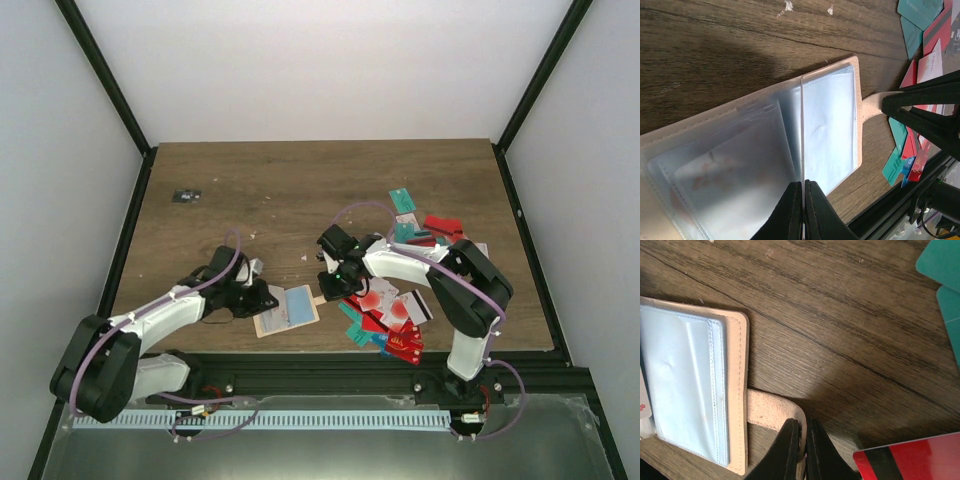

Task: Put the credit cards into the card holder

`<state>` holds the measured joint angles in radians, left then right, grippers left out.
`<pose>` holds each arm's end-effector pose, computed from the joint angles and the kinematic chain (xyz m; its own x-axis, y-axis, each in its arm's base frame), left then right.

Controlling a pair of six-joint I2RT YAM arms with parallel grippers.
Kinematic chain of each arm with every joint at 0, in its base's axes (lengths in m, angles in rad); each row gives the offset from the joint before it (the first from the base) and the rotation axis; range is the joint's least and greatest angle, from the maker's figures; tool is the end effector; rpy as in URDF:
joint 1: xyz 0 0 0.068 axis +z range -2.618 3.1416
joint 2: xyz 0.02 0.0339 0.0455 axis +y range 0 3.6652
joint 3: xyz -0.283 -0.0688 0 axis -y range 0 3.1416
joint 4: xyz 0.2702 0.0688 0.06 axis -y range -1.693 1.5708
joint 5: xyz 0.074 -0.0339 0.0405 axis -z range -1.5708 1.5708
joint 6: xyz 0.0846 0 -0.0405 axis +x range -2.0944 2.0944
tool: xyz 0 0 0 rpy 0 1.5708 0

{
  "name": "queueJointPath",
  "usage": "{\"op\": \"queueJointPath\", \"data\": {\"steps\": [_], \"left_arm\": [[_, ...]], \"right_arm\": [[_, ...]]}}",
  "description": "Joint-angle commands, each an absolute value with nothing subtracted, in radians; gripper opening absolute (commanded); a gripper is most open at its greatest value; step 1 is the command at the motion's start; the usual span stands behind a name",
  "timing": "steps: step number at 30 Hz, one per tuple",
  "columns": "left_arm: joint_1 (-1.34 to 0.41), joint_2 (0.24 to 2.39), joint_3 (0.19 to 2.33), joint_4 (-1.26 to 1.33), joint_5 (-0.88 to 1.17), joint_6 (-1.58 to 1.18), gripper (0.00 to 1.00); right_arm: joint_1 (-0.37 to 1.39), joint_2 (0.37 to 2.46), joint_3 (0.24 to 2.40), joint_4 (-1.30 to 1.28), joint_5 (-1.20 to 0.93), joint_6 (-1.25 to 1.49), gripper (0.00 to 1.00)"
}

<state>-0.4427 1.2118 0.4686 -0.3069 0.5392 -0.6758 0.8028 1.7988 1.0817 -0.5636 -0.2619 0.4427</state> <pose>0.1920 -0.1391 0.1126 -0.9859 -0.1266 -0.1095 -0.0234 0.7520 -0.6587 0.2424 0.2825 0.1076 -0.9212 -0.3582 -0.1522 -0.3891 0.8534 0.3467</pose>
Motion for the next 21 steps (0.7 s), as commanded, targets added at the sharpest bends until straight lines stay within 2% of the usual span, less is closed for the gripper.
{"op": "queueJointPath", "data": {"steps": [1, 21], "left_arm": [[-0.44, 1.233, 0.447, -0.261, 0.553, -0.658, 0.04], [-0.442, 1.326, 0.428, -0.117, 0.624, -0.68, 0.04]], "right_arm": [[0.808, 1.78, 1.077, -0.559, -0.27, 0.445, 0.03], [0.808, 1.806, 1.083, -0.552, -0.3, 0.447, 0.01]]}}
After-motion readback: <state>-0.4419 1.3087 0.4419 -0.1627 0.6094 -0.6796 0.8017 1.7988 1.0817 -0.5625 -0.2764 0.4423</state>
